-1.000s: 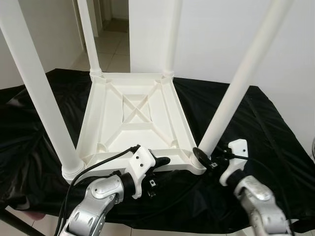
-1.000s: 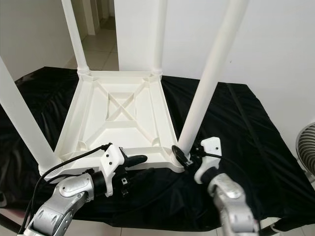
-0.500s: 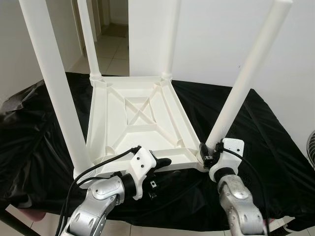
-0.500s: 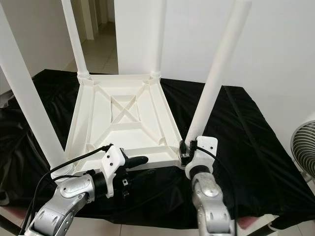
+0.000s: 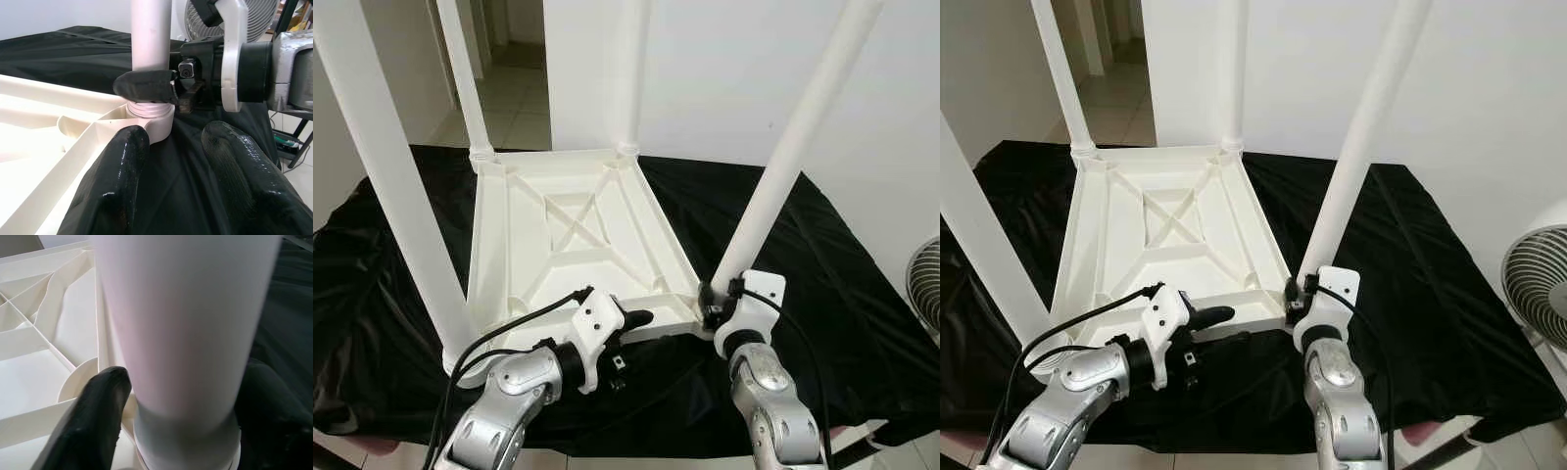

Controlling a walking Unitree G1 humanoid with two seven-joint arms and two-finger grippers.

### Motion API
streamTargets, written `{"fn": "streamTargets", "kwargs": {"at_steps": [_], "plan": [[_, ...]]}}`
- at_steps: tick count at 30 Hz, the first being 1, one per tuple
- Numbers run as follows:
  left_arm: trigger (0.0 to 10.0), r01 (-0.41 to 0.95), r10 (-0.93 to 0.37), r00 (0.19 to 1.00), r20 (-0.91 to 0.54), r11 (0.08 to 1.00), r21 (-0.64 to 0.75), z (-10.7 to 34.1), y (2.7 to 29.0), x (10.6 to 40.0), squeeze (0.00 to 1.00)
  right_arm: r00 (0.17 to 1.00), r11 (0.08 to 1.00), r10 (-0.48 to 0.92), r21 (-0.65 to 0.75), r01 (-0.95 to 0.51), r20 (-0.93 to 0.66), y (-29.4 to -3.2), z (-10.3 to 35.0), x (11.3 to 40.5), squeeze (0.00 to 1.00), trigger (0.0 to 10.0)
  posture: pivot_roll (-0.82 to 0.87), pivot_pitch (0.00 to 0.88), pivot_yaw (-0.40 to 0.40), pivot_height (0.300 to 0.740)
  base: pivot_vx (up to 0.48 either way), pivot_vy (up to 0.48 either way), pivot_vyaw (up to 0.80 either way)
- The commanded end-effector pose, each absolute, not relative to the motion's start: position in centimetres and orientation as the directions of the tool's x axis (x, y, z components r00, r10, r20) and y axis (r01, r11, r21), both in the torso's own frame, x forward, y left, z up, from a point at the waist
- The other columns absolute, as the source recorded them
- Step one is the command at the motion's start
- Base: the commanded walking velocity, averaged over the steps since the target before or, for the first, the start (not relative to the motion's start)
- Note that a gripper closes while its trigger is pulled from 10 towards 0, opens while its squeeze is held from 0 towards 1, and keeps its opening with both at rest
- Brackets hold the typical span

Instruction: Building children table

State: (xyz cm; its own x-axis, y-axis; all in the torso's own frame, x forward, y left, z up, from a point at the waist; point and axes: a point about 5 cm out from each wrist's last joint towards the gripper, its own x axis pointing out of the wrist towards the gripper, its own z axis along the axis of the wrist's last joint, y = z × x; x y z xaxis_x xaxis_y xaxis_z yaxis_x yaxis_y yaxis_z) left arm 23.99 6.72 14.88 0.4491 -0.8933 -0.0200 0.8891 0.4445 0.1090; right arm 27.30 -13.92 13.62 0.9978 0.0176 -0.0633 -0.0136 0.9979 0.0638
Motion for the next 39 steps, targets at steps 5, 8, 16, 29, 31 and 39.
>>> {"fn": "streamTargets", "kwargs": {"at_steps": [5, 8, 16, 29, 31, 39], "plan": [[10.0, 0.874, -0.877, 0.48, -0.013, 0.477, 0.097, 14.9, 6.7, 24.3, 0.0, 0.994, 0.993, 0.109, 0.051, -0.109, -0.005, -14.8, 14.1, 27.4, 1.0, 10.0, -0.03, 0.046, -0.046, 0.74, 0.0, 0.0, 0.0], [10.0, 0.874, -0.878, 0.479, -0.01, 0.476, 0.096, 15.0, 6.6, 24.3, 0.0, 0.978, 0.979, 0.206, -0.017, -0.206, 0.02, -17.0, 13.6, 27.2, 1.0, 10.0, -0.03, 0.044, -0.044, 0.74, 0.0, 0.0, 0.0], [10.0, 0.881, -0.884, 0.467, -0.016, 0.464, 0.097, 14.9, 6.4, 24.2, 0.0, 0.885, 0.881, 0.464, -0.086, -0.465, -0.037, -19.9, 13.2, 27.0, 0.0, 10.0, -0.03, 0.052, -0.034, 0.74, 0.0, 0.0, 0.0], [10.0, 0.882, -0.885, 0.464, -0.025, 0.46, 0.099, 15.0, 6.5, 24.1, 0.0, 0.766, 0.736, 0.638, -0.233, -0.635, -0.071, -19.8, 13.7, 29.1, 0.0, 10.0, -0.02, 0.053, -0.023, 0.74, 0.0, 0.0, 0.0], [10.0, 0.883, -0.886, 0.463, -0.026, 0.459, 0.099, 14.9, 6.4, 24.1, 0.0, 0.762, 0.731, 0.644, -0.239, -0.639, -0.068, -19.7, 13.8, 29.2, 0.0, 10.0, -0.02, 0.053, -0.023, 0.74, 0.0, 0.0, 0.0], [10.0, 0.894, -0.894, 0.445, -0.05, 0.439, 0.092, 14.4, 6.0, 23.6, 0.0, 0.691, 0.658, 0.719, -0.24, -0.713, -0.079, -18.8, 14.1, 29.8, 0.0, 0.0, -0.01, 0.055, -0.032, 0.74, 0.0, 0.0, 0.0]]}}
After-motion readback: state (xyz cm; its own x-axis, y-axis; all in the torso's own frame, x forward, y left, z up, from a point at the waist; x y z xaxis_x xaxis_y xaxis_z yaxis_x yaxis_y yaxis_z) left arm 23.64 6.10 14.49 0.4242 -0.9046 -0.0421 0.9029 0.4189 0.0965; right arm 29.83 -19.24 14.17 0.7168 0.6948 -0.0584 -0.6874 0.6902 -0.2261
